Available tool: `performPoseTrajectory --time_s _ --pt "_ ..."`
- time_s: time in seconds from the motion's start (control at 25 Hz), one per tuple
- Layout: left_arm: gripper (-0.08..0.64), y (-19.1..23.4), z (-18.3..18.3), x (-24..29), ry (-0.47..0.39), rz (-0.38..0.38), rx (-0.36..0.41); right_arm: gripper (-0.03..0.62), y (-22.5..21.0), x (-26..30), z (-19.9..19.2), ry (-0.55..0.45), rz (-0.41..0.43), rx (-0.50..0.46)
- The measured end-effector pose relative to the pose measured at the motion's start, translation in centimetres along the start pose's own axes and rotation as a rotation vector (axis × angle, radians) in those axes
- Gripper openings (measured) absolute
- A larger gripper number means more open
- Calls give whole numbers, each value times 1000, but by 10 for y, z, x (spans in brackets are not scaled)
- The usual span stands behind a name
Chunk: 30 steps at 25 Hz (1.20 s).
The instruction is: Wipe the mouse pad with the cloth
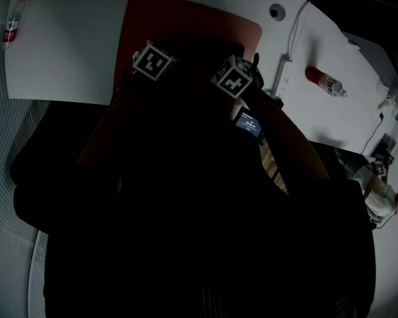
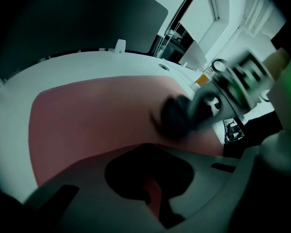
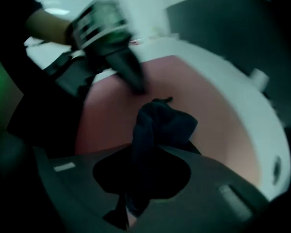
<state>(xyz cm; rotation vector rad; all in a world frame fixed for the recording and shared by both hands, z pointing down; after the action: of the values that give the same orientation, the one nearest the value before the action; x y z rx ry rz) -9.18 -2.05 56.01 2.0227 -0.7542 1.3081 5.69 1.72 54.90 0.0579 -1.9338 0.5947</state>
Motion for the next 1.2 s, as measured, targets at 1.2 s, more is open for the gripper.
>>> performPoseTrajectory --time_s 1.2 --pt "8 -38 13 -110 -446 -68 -252 63 -4 -161 -78 -702 -74 416"
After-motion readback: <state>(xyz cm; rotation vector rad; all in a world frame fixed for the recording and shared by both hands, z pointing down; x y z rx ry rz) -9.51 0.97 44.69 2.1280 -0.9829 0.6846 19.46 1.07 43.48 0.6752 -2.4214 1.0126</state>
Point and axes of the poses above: the fingertips, and each gripper's own axes: x forward along the fingers, y to its left, z out of its top, the point moved 6 cm from there along -x, backward along the fingers, and after that the axes turned 9 degrees about z, right-handed, at the moved point
